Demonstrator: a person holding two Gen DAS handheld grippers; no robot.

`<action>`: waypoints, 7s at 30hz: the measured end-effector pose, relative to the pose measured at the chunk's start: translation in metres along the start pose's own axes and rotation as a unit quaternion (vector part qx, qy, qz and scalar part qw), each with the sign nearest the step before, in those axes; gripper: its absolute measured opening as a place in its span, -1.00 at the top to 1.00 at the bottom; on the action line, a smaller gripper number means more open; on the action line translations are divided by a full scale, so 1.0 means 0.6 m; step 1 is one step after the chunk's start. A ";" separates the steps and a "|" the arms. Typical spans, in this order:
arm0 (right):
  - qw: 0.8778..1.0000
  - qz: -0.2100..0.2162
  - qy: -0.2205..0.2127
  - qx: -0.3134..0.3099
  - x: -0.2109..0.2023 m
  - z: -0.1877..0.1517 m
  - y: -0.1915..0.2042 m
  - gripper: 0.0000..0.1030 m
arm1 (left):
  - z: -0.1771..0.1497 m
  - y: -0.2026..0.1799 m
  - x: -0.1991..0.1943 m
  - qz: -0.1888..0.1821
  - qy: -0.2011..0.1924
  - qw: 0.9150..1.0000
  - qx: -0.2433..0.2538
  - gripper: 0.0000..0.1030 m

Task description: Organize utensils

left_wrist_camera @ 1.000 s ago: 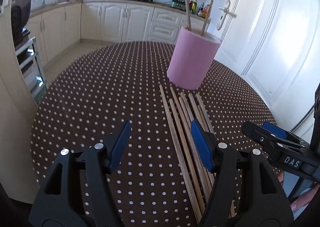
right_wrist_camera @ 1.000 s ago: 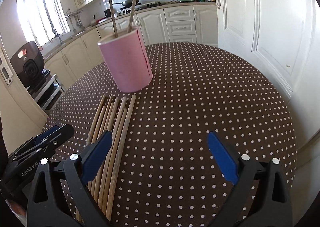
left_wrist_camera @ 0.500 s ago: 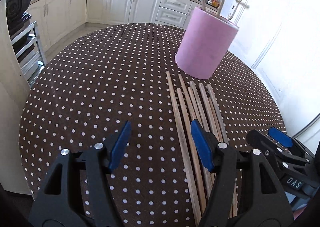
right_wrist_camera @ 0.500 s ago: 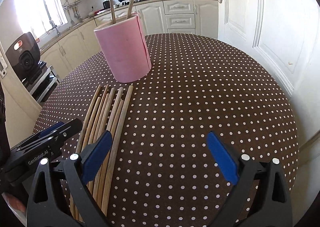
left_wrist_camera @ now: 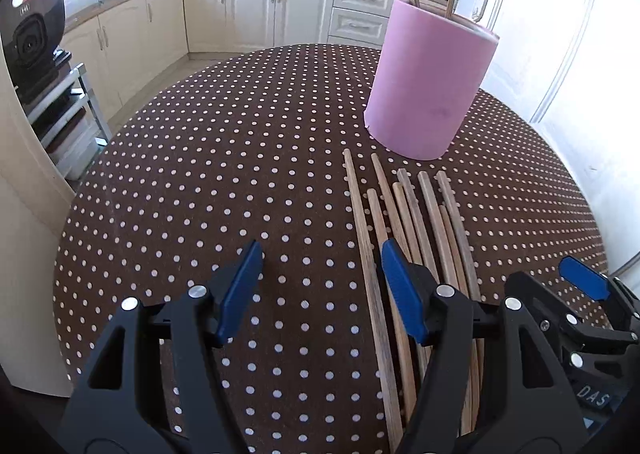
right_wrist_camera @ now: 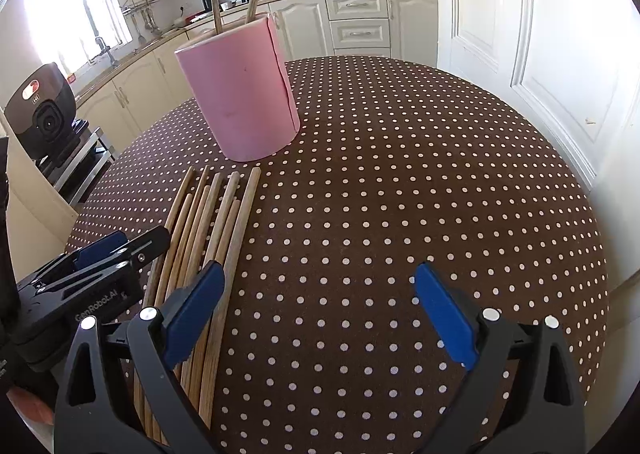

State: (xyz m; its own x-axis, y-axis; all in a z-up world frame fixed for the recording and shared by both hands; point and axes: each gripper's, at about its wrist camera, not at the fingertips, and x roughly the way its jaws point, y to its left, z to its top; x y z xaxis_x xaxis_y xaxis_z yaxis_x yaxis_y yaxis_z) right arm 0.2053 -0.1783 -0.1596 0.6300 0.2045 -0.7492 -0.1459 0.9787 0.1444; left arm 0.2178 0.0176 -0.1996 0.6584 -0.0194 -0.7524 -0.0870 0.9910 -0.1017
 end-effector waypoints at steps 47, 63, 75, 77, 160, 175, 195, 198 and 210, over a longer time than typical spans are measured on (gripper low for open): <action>0.995 -0.069 0.030 -0.068 0.076 0.045 0.090 -0.36 | 0.017 0.080 -0.001 -0.052 0.056 0.997 0.023 0.76; 0.996 -0.039 0.041 -0.070 0.062 0.042 0.094 0.77 | 0.040 0.070 0.024 -0.012 0.067 0.998 -0.019 0.75; 0.999 0.029 0.037 0.004 0.042 0.045 0.040 0.91 | 0.045 0.121 0.028 -0.056 0.049 0.994 -0.076 0.89; 0.999 0.032 0.032 0.005 0.034 0.044 0.032 0.91 | 0.044 0.120 0.025 -0.059 0.046 0.994 -0.074 0.89; 0.963 0.051 -0.266 0.014 -0.213 0.229 0.059 0.92 | 0.220 -0.027 -0.254 -0.085 -0.235 0.968 0.022 0.89; 0.948 0.049 -0.314 -0.012 -0.255 0.287 0.081 0.92 | 0.279 -0.041 -0.317 -0.094 -0.298 0.949 0.029 0.89; 0.963 0.042 -0.264 -0.013 -0.133 0.319 0.065 0.92 | 0.314 -0.048 -0.187 -0.078 -0.249 0.965 0.015 0.89; 0.966 0.039 -0.253 -0.013 -0.115 0.322 0.060 0.92 | 0.317 -0.046 -0.165 -0.077 -0.240 0.968 0.012 0.89; 0.982 0.040 -0.187 0.008 -0.038 0.313 0.044 0.91 | 0.309 -0.029 -0.082 -0.083 -0.190 0.978 -0.005 0.88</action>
State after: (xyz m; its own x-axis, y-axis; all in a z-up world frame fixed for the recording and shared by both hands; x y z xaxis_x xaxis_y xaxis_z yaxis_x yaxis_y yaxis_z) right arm 0.3304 -0.1533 -0.0176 0.8533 0.2695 -0.4463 -0.1959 0.9590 0.2047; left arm 0.3253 0.0257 -0.0403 0.8944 -0.1267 -0.4289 0.0385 0.9773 -0.2086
